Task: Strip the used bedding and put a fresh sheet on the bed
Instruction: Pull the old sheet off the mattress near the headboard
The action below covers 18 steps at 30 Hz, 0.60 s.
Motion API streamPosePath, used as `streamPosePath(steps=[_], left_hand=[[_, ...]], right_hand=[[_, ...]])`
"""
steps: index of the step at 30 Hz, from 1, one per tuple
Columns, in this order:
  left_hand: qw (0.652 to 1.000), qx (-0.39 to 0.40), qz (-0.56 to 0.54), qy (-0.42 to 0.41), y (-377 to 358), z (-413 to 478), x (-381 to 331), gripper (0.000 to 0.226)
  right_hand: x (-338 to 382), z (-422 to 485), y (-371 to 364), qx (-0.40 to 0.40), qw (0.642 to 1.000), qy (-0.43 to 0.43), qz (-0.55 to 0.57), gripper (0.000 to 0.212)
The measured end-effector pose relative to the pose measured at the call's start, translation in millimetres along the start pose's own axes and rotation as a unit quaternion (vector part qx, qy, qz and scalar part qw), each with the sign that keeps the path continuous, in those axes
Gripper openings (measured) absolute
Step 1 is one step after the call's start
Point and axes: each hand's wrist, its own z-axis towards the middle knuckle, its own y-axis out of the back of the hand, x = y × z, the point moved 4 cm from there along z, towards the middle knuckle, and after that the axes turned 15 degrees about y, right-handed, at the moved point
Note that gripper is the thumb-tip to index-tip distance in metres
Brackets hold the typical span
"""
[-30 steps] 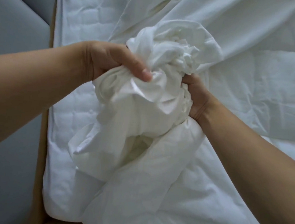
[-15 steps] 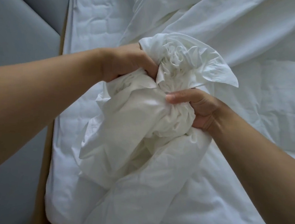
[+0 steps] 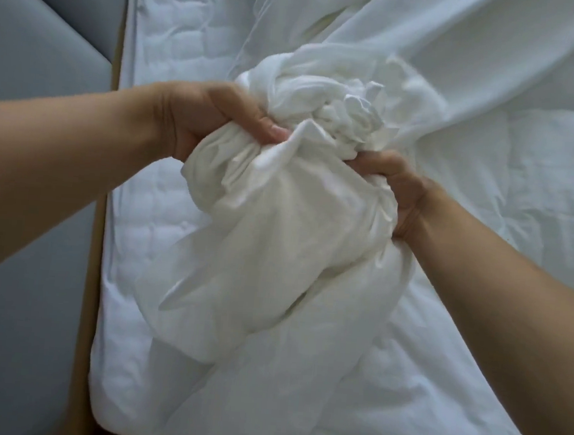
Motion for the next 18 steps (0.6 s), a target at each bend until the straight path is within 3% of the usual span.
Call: streamPosePath(steps=[3, 5, 9, 12, 14, 16, 18], left_hand=[[0.996, -0.069, -0.011, -0.054, 5.6, 15.7, -7.4, 0.02], [0.987, -0.125, -0.004, -0.103, 8.1, 23.4, -14.7, 0.028], [0.979, -0.152, 0.025, -0.133, 6.1, 27.8, -20.3, 0.031], [0.988, -0.112, 0.04, -0.1, 8.4, 24.3, -18.1, 0.029], [0.999, -0.025, 0.034, -0.011, 11.3, 15.4, -13.3, 0.029], [0.994, 0.057, 0.053, 0.079, 9.9, 7.1, -3.5, 0.048], [0.986, 0.093, 0.069, 0.118, 6.8, 5.4, 5.8, 0.058]], right_hand=[[-3.5, 1.1, -9.3, 0.009, 1.0, -0.004, 0.028, 0.052], [-4.3, 2.3, -15.2, -0.002, 0.999, 0.012, 0.034, 0.056], [-16.0, 0.8, -18.8, -0.076, 0.997, 0.028, 0.003, 0.073], [-14.2, -5.2, -19.9, -0.09, 0.994, 0.057, 0.006, 0.052], [-10.1, -10.7, -15.3, -0.112, 0.99, 0.081, 0.024, 0.04], [-8.4, -12.4, -9.7, -0.131, 0.987, 0.097, 0.005, 0.031], [-8.3, -9.0, -4.5, -0.142, 0.985, 0.092, -0.031, 0.025]])
